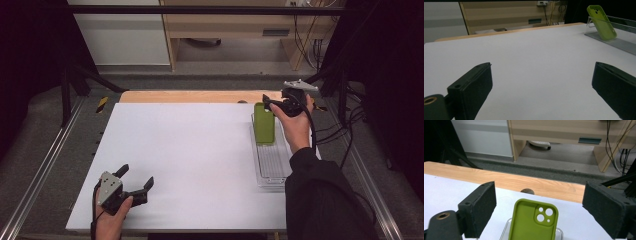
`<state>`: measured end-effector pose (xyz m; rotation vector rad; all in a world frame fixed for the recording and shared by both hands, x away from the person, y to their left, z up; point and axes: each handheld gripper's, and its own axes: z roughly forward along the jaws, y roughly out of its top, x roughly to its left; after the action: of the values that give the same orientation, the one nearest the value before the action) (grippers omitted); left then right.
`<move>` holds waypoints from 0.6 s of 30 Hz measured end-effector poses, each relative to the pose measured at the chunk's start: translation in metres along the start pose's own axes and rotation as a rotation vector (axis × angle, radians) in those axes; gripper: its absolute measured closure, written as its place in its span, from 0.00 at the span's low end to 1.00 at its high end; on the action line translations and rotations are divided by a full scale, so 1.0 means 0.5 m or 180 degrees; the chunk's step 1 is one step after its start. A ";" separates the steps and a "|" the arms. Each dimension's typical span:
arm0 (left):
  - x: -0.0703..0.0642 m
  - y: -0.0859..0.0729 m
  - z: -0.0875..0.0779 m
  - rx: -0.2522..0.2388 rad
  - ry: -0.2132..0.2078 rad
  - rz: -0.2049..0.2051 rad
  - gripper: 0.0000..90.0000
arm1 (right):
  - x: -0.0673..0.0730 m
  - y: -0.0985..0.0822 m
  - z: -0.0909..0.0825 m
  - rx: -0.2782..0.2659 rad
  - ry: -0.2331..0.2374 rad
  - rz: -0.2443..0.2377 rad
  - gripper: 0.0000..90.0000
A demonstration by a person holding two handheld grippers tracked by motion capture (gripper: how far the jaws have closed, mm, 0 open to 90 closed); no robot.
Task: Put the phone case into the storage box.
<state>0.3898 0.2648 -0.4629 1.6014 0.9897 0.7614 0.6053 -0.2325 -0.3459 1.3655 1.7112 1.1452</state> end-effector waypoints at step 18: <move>0.002 -0.001 -0.001 -0.0001 0.0028 -0.0014 0.03 | 0.006 0.008 -0.027 -0.0021 0.0137 0.0052 0.07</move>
<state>0.3900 0.2658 -0.4631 1.5965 0.9992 0.7660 0.5940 -0.2323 -0.3365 1.3622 1.7280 1.1963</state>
